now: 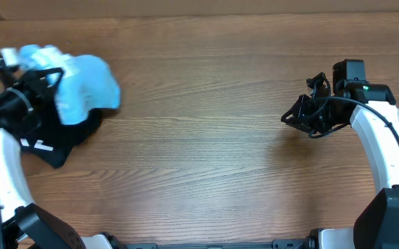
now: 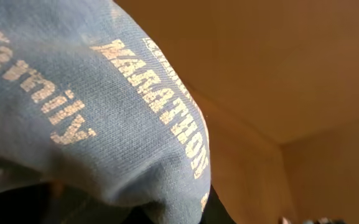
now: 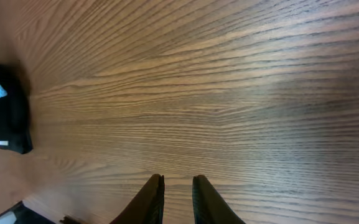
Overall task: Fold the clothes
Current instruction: 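Lift the folded shirt with the left gripper and carry it left onto the black garment, then release the shirt on the black garment and withdraw the left gripper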
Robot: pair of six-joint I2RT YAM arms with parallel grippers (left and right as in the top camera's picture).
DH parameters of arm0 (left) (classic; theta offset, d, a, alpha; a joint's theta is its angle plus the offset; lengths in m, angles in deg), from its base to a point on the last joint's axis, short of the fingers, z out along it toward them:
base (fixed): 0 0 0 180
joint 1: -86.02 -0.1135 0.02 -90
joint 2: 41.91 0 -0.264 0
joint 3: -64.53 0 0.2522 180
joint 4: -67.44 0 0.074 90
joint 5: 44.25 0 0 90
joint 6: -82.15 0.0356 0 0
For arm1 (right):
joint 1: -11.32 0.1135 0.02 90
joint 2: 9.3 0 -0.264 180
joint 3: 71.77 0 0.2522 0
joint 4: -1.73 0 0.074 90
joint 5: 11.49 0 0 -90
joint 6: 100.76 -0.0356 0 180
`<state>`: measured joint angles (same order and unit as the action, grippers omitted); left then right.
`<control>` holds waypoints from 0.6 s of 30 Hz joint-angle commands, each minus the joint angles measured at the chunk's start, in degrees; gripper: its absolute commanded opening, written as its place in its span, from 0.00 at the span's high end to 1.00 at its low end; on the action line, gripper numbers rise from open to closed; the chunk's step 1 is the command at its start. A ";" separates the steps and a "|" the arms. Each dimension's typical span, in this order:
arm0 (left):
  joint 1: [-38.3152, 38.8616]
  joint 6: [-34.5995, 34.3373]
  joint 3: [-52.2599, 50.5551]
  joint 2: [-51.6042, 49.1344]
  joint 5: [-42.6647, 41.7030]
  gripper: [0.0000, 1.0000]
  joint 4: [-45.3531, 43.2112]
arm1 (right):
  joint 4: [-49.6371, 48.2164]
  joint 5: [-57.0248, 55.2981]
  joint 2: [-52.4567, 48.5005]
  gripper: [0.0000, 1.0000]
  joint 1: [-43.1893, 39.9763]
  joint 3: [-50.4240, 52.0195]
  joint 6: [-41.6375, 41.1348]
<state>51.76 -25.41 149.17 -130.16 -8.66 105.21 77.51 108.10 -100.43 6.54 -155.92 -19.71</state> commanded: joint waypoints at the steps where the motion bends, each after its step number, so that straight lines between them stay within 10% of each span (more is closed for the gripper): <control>1: -5.09 7.37 0.59 -1.42 -0.46 0.96 1.25 | 0.44 -0.20 0.81 0.81 -0.07 -0.87 0.44; 6: -7.67 5.86 0.61 -5.51 -4.83 0.96 -5.81 | 1.79 -0.24 0.81 0.81 -0.07 -0.90 0.46; 12: -7.04 -13.84 4.44 -5.84 -8.48 0.96 -31.50 | 2.64 -0.22 0.81 0.81 -0.07 -0.90 0.44; 18: -6.97 1.44 5.03 -10.99 5.07 0.96 -3.56 | 2.71 -0.22 0.81 0.81 -0.07 -0.90 0.39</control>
<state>44.41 -32.95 153.84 -137.68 -11.72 92.93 80.22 108.08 -100.43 6.52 -155.92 -19.69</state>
